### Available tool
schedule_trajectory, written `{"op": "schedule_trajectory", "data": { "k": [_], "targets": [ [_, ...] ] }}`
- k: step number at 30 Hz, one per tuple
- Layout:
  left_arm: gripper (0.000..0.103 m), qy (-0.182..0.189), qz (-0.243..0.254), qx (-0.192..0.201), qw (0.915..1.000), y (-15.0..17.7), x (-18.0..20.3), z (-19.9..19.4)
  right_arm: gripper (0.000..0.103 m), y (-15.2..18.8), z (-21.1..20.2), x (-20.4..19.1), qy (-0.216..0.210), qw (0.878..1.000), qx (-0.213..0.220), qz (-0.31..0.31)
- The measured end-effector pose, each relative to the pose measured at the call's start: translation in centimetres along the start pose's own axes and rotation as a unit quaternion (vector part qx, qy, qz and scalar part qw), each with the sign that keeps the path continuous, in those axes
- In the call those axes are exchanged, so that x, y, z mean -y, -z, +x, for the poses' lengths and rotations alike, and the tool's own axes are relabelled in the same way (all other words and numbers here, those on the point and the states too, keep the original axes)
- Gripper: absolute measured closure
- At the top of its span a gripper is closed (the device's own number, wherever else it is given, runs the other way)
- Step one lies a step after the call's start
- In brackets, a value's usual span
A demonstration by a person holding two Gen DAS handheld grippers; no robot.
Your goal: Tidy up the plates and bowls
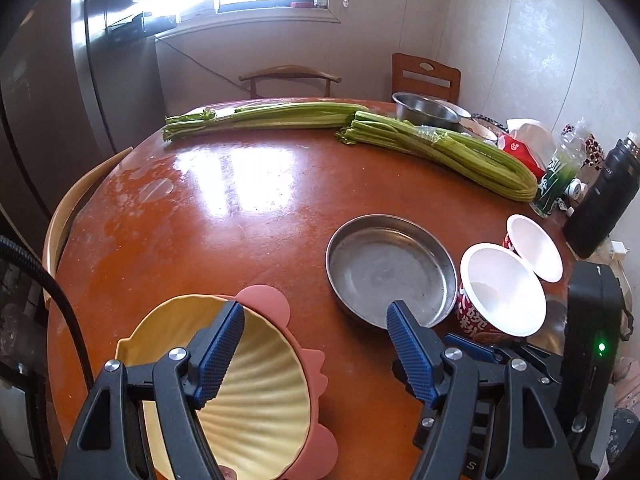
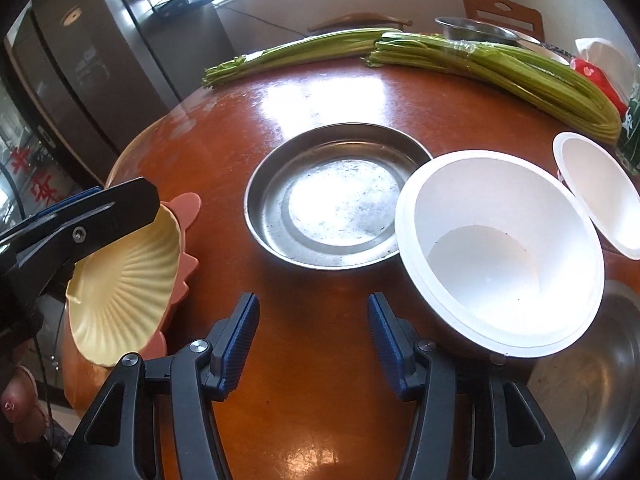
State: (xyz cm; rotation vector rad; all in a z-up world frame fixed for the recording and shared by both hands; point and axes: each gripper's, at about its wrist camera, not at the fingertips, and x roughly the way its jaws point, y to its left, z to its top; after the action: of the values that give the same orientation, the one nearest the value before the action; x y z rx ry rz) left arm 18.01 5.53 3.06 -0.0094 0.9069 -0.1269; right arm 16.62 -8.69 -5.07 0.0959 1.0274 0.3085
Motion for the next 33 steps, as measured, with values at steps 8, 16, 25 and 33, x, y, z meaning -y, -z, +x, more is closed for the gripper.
{"op": "schedule_trajectory", "data": {
  "k": [8,16,25,33],
  "targets": [
    [0.03,-0.012,0.033,-0.041,0.9985,-2.6,1.8,4.9,0.045,-0.7,-0.2,1.4,0.019,0.999,0.015,0.032],
    [0.03,-0.015,0.043,-0.073,0.9963,-3.9,2.3,8.7,0.043,-1.7,0.4,1.8,0.038,0.997,0.017,0.059],
    [0.038,-0.059,0.034,-0.127,0.9896,-3.7,1.1,12.5,0.041,-2.0,0.9,1.3,0.046,0.997,0.015,0.068],
    [0.039,-0.065,-0.005,-0.13,0.9894,-4.0,-1.7,12.7,0.041,-2.0,0.9,0.6,0.046,0.997,0.017,0.065]
  ]
}}
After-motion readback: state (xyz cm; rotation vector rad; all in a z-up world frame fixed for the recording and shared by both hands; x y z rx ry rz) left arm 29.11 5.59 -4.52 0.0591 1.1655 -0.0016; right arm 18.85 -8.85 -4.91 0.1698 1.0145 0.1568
